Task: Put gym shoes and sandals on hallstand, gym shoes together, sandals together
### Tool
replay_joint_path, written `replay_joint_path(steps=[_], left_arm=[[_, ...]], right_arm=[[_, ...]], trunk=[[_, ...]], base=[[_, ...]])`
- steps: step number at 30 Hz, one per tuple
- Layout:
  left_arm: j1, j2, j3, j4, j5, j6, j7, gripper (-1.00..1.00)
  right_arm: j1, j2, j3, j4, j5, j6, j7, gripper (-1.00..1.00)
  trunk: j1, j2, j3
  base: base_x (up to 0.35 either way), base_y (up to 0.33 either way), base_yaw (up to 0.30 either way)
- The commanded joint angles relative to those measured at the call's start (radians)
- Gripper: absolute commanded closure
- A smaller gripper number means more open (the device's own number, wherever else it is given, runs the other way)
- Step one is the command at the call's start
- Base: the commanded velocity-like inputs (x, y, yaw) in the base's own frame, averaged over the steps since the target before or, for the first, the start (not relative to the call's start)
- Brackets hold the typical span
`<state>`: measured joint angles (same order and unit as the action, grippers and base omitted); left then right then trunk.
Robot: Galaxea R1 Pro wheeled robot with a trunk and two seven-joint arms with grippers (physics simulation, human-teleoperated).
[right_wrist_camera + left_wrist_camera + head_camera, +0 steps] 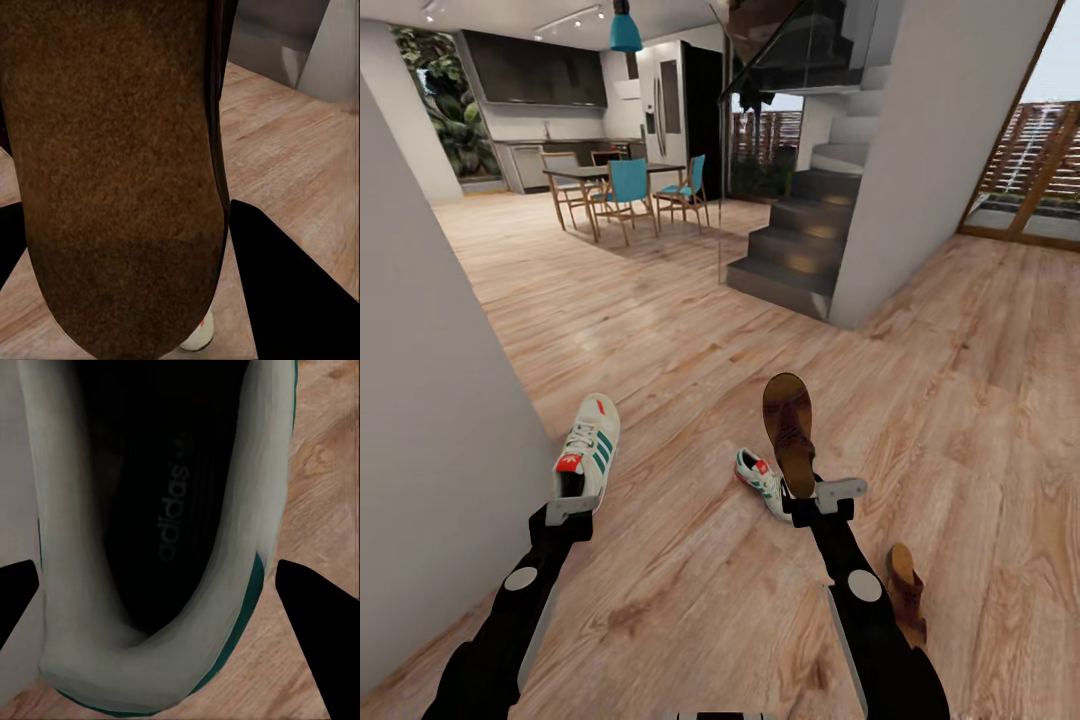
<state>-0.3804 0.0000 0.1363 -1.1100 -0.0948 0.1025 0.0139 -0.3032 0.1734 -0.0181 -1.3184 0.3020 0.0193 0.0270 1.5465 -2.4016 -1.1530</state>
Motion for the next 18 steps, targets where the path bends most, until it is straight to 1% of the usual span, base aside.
replay_joint_path(steps=[1, 11, 16, 18], left_arm=[[0.000, 0.000, 0.000, -0.002, -0.010, 0.005, 0.001, 1.00], [0.000, -0.009, 0.000, -0.006, -0.011, 0.005, 0.001, 1.00], [0.001, -0.009, 0.000, -0.007, -0.011, 0.005, 0.001, 1.00], [0.001, -0.009, 0.000, -0.007, -0.011, 0.005, 0.001, 1.00]], right_arm=[[-0.001, 0.001, -0.002, -0.001, 0.008, 0.002, 0.002, 1.00], [-0.001, 0.001, -0.002, -0.001, 0.008, 0.004, 0.002, 1.00], [-0.001, 0.001, -0.002, -0.001, 0.008, 0.003, 0.002, 1.00], [-0.001, 0.001, -0.002, -0.001, 0.008, 0.003, 0.002, 1.00]], trunk=[[0.000, 0.000, 0.000], [0.000, 0.000, 0.007], [0.000, 0.000, 0.008], [0.000, 0.000, 0.009]], base=[[-0.008, 0.001, -0.249], [-0.001, 0.000, -0.271], [0.000, 0.000, -0.093], [0.000, 0.000, -0.170]])
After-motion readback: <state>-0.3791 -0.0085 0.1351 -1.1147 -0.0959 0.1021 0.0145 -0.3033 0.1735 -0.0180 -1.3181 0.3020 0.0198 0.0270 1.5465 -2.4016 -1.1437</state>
